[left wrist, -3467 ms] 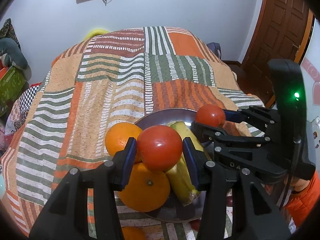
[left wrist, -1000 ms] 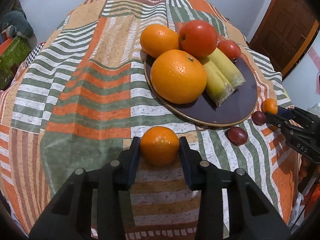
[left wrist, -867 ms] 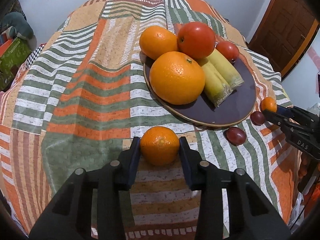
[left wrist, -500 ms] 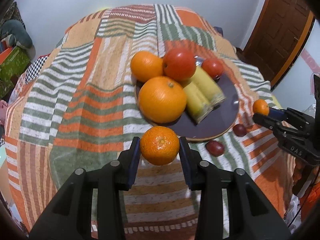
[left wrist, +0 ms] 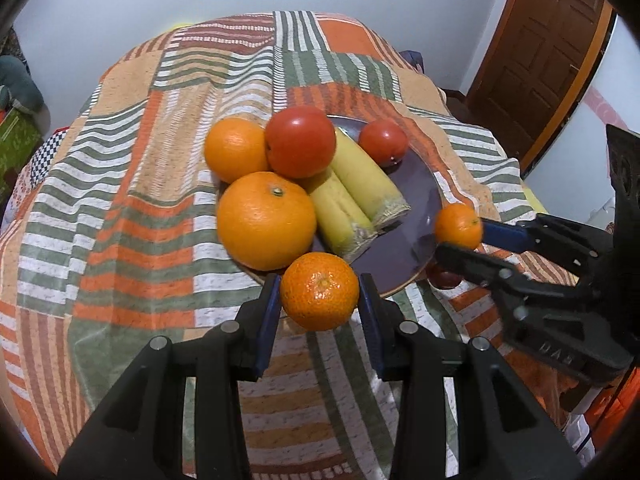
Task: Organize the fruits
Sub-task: 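Grasp the small mandarin with the left tool while the right tool grasps another mandarin, then carry both mandarins onto the plate and open both tools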
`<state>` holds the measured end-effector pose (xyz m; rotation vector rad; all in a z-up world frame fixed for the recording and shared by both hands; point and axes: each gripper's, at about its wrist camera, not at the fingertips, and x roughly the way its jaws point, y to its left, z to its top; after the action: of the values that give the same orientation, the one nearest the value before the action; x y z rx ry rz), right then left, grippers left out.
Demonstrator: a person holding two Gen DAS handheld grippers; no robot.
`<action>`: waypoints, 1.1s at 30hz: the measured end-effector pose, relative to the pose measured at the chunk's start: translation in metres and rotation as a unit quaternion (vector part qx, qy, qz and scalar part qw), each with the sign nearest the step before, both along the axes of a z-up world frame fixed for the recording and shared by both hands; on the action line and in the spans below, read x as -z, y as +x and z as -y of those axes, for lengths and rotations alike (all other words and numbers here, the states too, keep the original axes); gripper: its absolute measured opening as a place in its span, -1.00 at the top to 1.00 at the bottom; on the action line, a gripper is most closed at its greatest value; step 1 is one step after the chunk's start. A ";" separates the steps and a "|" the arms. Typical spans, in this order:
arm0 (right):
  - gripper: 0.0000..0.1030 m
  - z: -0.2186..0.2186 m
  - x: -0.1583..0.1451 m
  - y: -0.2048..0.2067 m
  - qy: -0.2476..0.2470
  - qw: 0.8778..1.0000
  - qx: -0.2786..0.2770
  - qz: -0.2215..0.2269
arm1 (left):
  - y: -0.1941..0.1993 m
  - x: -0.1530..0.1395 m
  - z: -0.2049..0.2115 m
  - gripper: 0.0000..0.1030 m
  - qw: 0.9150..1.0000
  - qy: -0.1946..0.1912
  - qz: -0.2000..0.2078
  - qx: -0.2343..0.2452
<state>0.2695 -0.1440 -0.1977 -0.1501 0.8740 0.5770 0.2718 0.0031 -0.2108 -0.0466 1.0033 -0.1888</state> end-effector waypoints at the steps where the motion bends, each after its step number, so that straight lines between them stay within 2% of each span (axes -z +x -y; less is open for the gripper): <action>1: 0.37 -0.002 0.002 0.001 0.000 1.000 -0.002 -0.003 | 0.001 0.001 0.001 0.26 1.000 0.000 -0.001 0.001; 21: 0.37 -0.012 0.015 0.008 0.002 1.000 -0.013 -0.012 | 0.015 0.021 0.004 0.24 1.000 -0.005 -0.018 -0.005; 24: 0.37 -0.012 0.015 0.008 -0.001 1.000 -0.014 -0.012 | 0.015 0.022 0.003 0.13 1.000 0.003 -0.022 -0.013; 28: 0.36 -0.011 0.013 0.009 0.000 1.000 -0.013 -0.018 | 0.013 0.021 -0.002 -0.01 0.999 -0.005 -0.027 -0.021; 33: 0.15 -0.003 0.008 0.007 0.007 1.000 -0.001 -0.016 | 0.005 0.013 -0.003 -0.14 1.000 0.002 -0.015 -0.024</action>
<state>0.2766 -0.1411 -0.2054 -0.1296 0.9018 0.5885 0.2773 0.0057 -0.2234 -0.0702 1.0322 -0.1431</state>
